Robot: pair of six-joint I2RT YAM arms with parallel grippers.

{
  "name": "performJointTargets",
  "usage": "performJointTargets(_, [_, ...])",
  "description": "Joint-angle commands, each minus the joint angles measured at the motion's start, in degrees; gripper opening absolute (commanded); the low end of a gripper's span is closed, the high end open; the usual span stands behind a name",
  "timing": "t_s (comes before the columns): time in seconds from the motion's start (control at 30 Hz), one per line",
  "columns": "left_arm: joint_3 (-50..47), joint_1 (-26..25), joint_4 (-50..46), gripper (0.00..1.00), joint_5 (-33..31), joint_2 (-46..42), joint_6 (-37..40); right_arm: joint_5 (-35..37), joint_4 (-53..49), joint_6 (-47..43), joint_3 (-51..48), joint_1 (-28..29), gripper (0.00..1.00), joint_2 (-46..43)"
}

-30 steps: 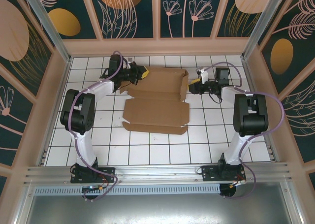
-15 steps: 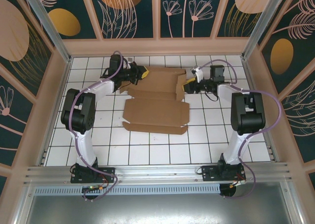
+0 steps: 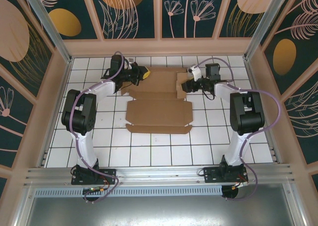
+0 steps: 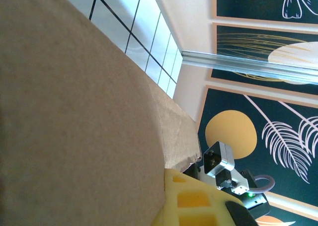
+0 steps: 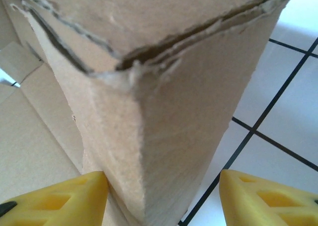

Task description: Fold the paper box

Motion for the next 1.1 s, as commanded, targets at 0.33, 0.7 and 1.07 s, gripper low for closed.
performJointTargets(0.33, [-1.47,0.19,0.69,0.00,0.98,-2.70,-0.54,19.98,-4.15,5.12,4.22,2.31,0.30,3.24])
performJointTargets(0.7, [-2.70,0.24,1.51,0.00,0.69,-3.43,-0.66,22.23,-3.72,6.95,1.61,5.94,0.30,1.90])
performJointTargets(1.07, [2.05,0.18,-3.01,0.00,-0.36,-0.31,1.93,-2.57,0.28,2.40,-3.25,-3.25,0.50,-3.14])
